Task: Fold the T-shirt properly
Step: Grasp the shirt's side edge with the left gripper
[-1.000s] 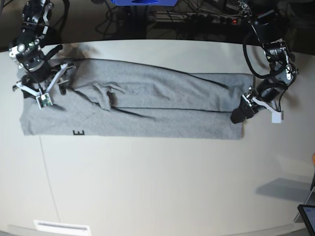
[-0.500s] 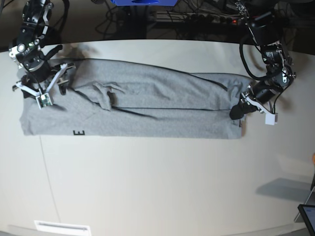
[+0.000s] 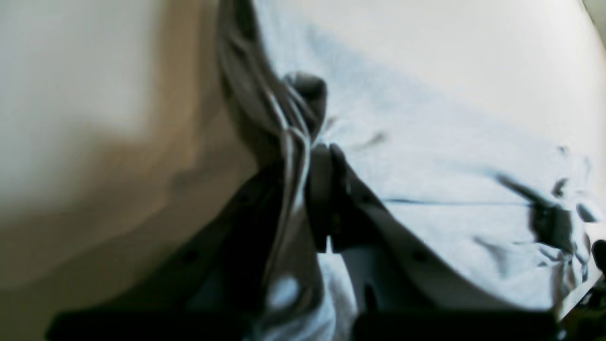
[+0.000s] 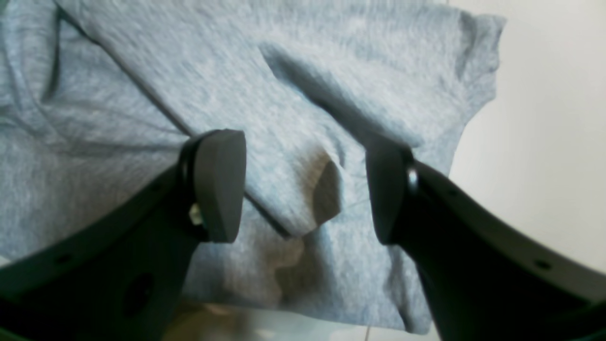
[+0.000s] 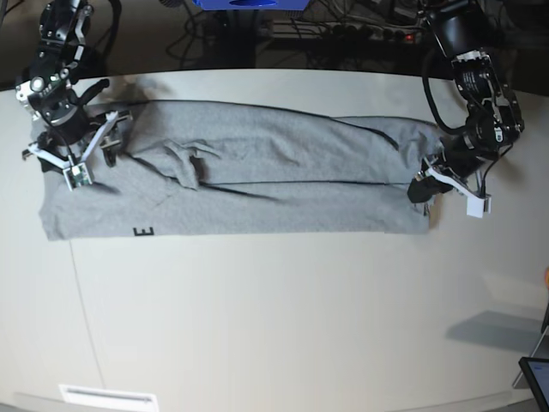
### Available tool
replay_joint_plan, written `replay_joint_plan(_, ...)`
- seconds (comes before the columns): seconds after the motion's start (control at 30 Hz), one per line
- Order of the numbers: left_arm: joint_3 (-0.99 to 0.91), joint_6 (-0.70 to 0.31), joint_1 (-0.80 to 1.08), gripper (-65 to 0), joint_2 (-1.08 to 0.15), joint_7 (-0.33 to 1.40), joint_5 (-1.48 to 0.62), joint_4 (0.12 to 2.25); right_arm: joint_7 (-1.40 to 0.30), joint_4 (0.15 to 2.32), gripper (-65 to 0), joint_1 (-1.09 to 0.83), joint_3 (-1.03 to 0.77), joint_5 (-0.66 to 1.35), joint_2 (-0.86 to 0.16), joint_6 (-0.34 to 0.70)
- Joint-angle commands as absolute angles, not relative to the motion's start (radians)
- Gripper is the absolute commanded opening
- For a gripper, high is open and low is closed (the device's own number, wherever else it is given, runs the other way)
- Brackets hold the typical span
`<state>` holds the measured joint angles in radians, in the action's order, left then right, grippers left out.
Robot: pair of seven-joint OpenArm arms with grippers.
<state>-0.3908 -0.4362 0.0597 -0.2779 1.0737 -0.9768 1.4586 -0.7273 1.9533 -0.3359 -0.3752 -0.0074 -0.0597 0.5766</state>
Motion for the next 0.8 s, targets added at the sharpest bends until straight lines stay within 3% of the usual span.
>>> replay_joint_plan(0.0,-0.395,-0.430,0.058,-65.0,-0.295,1.056,-0.995,1.500,-0.705,1.972,-27.4,-0.331,-0.378,-0.002,-0.065,0.575)
replay_joint_plan(0.17,-0.340,-0.426,0.081,-65.0,-0.298,1.056,-0.995,1.589,-0.705,1.972,-27.4,-0.331,-0.377,-0.002,-0.065,0.575)
replay_joint_plan(0.3,-0.282,-0.335,0.093,-65.0,-0.295,1.056,-1.001,1.633,-0.705,1.972,-27.4,-0.331,-0.377,-0.002,-0.065,0.575)
replay_joint_plan(0.77,-0.076,-0.179,0.102,-65.0,-0.219,1.058,-1.004,1.810,-0.710,1.971,-27.4,-0.331,-0.378,-0.002,-0.065,0.575)
